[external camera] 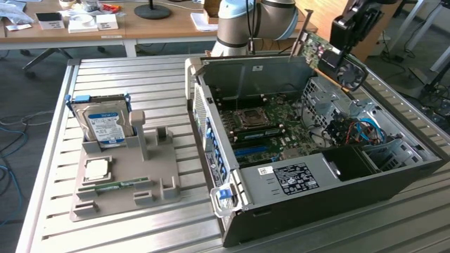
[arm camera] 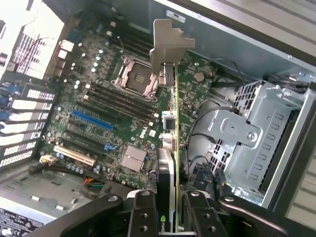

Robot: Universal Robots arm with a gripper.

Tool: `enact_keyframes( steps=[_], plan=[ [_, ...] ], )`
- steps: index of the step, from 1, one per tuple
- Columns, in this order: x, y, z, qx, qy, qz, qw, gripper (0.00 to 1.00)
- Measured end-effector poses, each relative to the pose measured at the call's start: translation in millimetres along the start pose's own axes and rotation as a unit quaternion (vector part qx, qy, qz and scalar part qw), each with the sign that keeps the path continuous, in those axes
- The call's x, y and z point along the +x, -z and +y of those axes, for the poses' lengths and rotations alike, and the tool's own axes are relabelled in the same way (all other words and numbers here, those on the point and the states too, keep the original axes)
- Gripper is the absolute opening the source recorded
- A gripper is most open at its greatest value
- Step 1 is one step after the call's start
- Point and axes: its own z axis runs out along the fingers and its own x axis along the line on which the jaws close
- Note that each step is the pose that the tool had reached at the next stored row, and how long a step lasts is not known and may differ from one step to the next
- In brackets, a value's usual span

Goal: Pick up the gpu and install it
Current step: 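Insert the gpu into the slot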

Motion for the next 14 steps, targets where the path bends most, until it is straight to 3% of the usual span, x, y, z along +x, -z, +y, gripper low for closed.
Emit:
enact_keyframes(
  steps=[8, 14],
  plan=[
    [0.5, -0.1, 0.2, -0.0011, 0.047, 0.0022, 0.9989, 0.27],
    [0.5, -0.1, 0.2, -0.0020, 0.088, 0.0041, 0.9961, 0.27]
  ],
)
